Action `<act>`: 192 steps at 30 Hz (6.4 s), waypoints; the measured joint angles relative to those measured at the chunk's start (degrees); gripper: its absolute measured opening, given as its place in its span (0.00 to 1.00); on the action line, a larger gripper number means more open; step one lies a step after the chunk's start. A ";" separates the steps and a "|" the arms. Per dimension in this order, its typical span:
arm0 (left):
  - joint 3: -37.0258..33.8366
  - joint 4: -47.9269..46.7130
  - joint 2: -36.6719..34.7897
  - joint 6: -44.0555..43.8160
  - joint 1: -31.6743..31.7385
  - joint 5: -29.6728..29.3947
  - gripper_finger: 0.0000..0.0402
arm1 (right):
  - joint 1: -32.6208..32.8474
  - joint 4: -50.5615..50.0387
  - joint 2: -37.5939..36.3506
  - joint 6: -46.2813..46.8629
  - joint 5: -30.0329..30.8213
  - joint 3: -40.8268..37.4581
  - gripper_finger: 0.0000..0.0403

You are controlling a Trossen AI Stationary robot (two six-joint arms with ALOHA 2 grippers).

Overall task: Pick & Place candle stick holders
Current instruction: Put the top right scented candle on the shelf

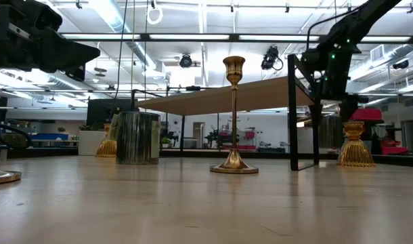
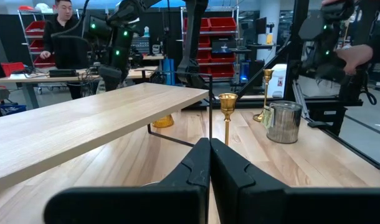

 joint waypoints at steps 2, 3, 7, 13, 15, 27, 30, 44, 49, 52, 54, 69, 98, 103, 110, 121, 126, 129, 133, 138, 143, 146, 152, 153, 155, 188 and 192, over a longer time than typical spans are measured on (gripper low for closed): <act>0.00 0.00 0.00 0.00 -0.01 -0.01 0.03 | 0.00 -1.69 -1.08 -0.02 -0.20 1.17 0.90; 0.00 0.00 0.00 0.00 0.00 0.00 0.03 | 0.00 -2.57 -1.43 -0.09 -0.28 1.81 0.90; -0.01 0.00 0.00 0.00 0.00 0.00 0.03 | 0.21 -6.50 -2.37 -1.13 -0.40 5.02 0.89; 0.00 0.00 0.01 0.00 0.00 -0.01 0.03 | 1.46 -13.19 -2.63 -2.75 -0.35 10.95 0.89; 0.01 0.00 0.00 0.00 -0.01 0.01 0.03 | 2.10 -14.79 -2.65 -3.37 -0.33 13.11 0.89; 0.01 0.00 0.00 0.00 0.01 -0.01 0.03 | 8.16 -22.15 -2.65 -6.69 1.64 26.26 0.89; -0.01 0.00 0.00 0.00 -0.01 0.00 0.03 | 9.51 -23.71 -2.65 -6.69 1.62 28.63 0.89; -0.01 0.00 0.00 0.00 0.00 0.01 0.03 | 16.49 -25.96 -2.65 -11.53 -0.72 32.14 0.89; 0.00 0.00 0.00 0.00 0.00 0.01 0.03 | 19.74 -23.49 -2.63 -16.15 -6.12 32.14 0.89; 0.00 0.00 0.00 0.00 0.01 0.01 0.03 | 21.49 -21.41 -2.63 -17.62 -8.57 32.14 0.89; 0.00 0.00 0.00 0.00 0.00 -0.01 0.03 | 22.55 -20.25 -2.63 -18.45 -10.12 32.14 0.89; 0.01 0.00 0.00 0.00 -0.01 -0.01 0.03 | 27.90 -15.69 -1.66 -18.81 -13.92 32.14 0.89; 0.01 0.00 0.00 0.00 -0.01 -0.01 0.03 | 36.83 -21.27 3.51 -15.70 -7.35 32.10 0.89; 0.00 0.00 0.00 0.00 -0.01 0.01 0.03 | 38.36 -21.27 4.56 -16.48 -7.17 32.05 0.89; -0.01 0.00 0.00 0.00 0.01 0.01 0.03 | 39.78 -22.30 5.81 -15.98 -3.54 32.03 0.89; 0.01 0.00 0.00 0.00 0.00 0.01 0.03 | 40.27 -24.48 5.81 -13.69 -1.39 32.03 0.89; 0.00 0.00 0.00 0.00 0.00 -0.01 0.03 | 41.38 -24.49 5.81 -12.00 -1.40 32.03 0.89; 0.00 0.00 0.00 0.00 0.01 -0.01 0.03 | 42.01 -24.48 5.81 -11.19 -1.36 32.01 0.89; -0.01 0.00 0.02 0.00 0.00 0.00 0.03 | 42.32 -24.63 5.81 -9.26 -1.37 31.99 0.89; 0.00 0.00 0.00 0.00 0.01 0.00 0.03 | 42.32 -25.75 5.81 -8.26 -1.34 31.97 0.89; 0.00 0.00 0.00 0.00 -0.01 -0.01 0.03 | 42.36 -26.32 5.94 -7.89 -0.30 31.97 0.89; 0.01 0.00 0.00 0.00 -0.01 -0.01 0.03 | 42.38 -26.72 6.13 -8.32 0.12 31.95 0.89; 0.00 0.00 0.00 0.00 -0.01 0.00 0.03 | 42.34 -26.69 6.68 -8.35 0.16 31.92 0.89; 0.00 0.00 0.01 0.00 0.01 0.01 0.03 | 42.34 -26.71 6.75 -8.35 0.16 31.92 0.89; 0.01 0.00 0.00 0.00 0.01 0.01 0.03 | 42.34 -26.69 6.92 -8.35 0.16 31.92 0.89; 0.01 0.00 0.00 0.00 -0.01 0.01 0.03 | 42.36 -26.00 6.81 -6.82 1.54 31.95 0.99; 0.01 0.00 0.00 0.00 0.01 0.01 0.03 | 42.36 -25.44 5.88 -6.86 1.40 31.99 0.99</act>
